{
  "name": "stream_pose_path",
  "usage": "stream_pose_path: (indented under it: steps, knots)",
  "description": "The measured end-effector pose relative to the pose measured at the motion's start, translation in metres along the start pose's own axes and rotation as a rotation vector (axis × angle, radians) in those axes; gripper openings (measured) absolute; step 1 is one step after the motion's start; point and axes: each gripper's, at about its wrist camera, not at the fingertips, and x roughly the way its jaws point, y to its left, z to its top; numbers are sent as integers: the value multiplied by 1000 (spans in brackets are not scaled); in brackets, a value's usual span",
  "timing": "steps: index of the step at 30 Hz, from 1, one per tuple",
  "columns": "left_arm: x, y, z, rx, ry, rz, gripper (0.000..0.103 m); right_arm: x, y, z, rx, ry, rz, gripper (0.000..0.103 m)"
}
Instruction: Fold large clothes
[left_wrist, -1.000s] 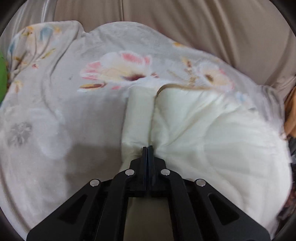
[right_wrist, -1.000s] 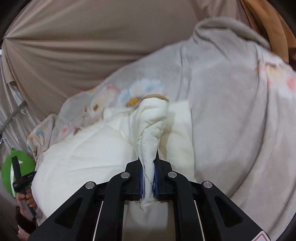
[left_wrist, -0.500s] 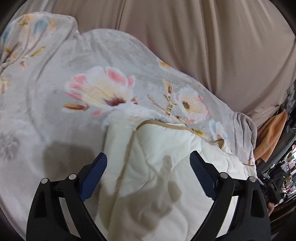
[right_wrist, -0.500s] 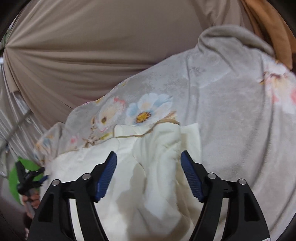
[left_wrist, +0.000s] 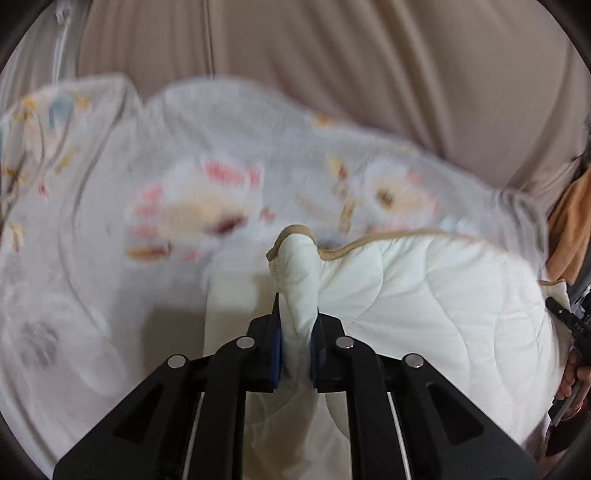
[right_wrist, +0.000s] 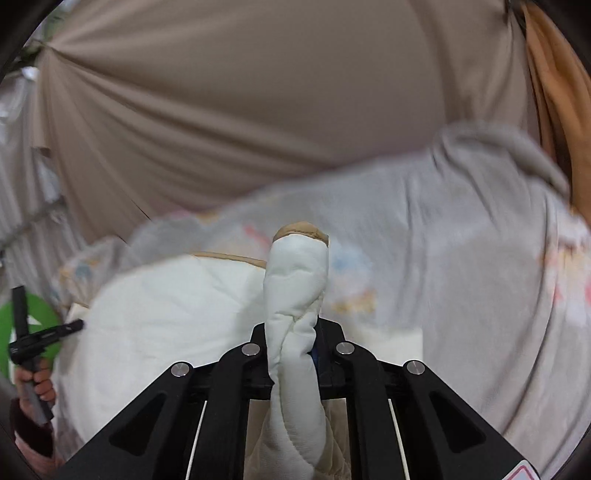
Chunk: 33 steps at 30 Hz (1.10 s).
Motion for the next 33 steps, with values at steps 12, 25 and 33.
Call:
stream_pose_path:
  steps: [12,25,33]
  knots:
    - [35,-2,-25,45,-42,70,19,37,4,-24,-71,72,-83,17]
    - [-101,-100,-20,221,-332,-107,62,-62,120,-17,-260,-107,183,35]
    - [17,-136,-41,293,-69,-33,62,11,177,-64,-468,91,207,24]
